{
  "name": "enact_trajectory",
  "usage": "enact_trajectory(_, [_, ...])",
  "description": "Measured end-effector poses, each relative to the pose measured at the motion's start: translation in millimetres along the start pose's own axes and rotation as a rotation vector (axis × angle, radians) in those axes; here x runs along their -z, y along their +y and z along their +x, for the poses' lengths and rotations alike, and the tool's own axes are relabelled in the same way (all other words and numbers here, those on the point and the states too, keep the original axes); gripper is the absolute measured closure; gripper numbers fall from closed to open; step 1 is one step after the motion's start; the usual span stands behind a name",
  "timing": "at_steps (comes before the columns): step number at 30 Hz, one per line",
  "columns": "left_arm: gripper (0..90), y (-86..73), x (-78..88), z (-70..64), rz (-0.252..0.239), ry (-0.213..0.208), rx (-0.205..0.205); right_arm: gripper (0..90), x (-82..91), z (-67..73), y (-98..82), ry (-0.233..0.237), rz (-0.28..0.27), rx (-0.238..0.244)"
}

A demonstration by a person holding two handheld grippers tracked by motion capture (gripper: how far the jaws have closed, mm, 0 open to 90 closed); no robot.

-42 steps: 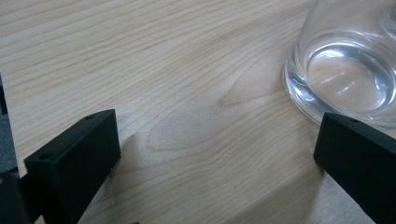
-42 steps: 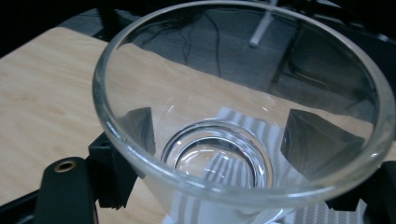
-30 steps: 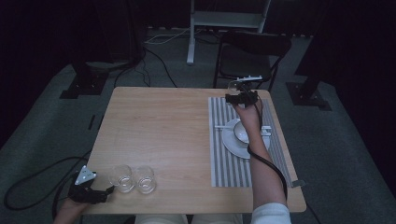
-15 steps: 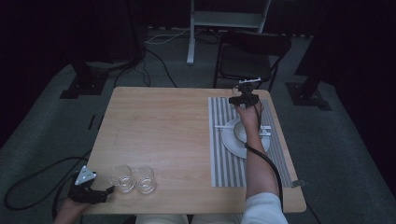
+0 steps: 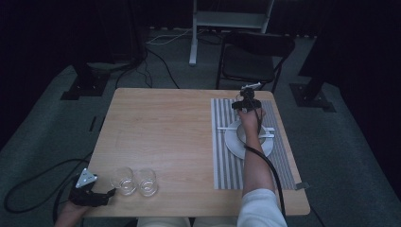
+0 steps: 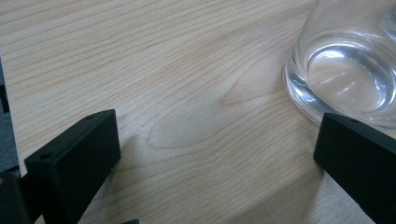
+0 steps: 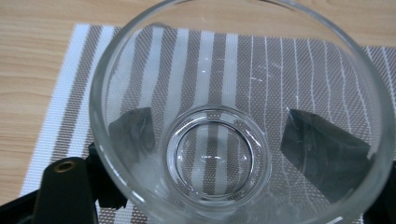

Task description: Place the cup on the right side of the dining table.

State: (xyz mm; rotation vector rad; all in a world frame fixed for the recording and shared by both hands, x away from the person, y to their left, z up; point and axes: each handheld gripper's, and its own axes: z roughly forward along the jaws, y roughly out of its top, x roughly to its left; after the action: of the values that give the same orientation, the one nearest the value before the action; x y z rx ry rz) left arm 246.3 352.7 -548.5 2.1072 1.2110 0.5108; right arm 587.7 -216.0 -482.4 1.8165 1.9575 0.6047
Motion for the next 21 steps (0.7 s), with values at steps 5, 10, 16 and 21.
enact_trajectory(5, [0.8,-0.1,0.0,0.0,-0.001,0.000,0.001,21.1,-8.1,0.1,0.8,-0.004,0.036,-0.006])
enact_trajectory(10, [0.8,-0.1,-0.1,-0.1,-0.002,0.001,0.001,20.8,-13.2,2.1,0.9,-0.003,0.052,-0.001])
enact_trajectory(16, [0.8,-0.3,0.1,-0.3,-0.001,0.002,0.002,20.6,-11.0,0.9,1.5,0.006,0.061,0.000])
enact_trajectory(21, [0.8,-0.2,0.1,-0.3,-0.001,0.002,0.002,20.4,-3.0,0.4,-0.5,0.011,0.051,-0.003])
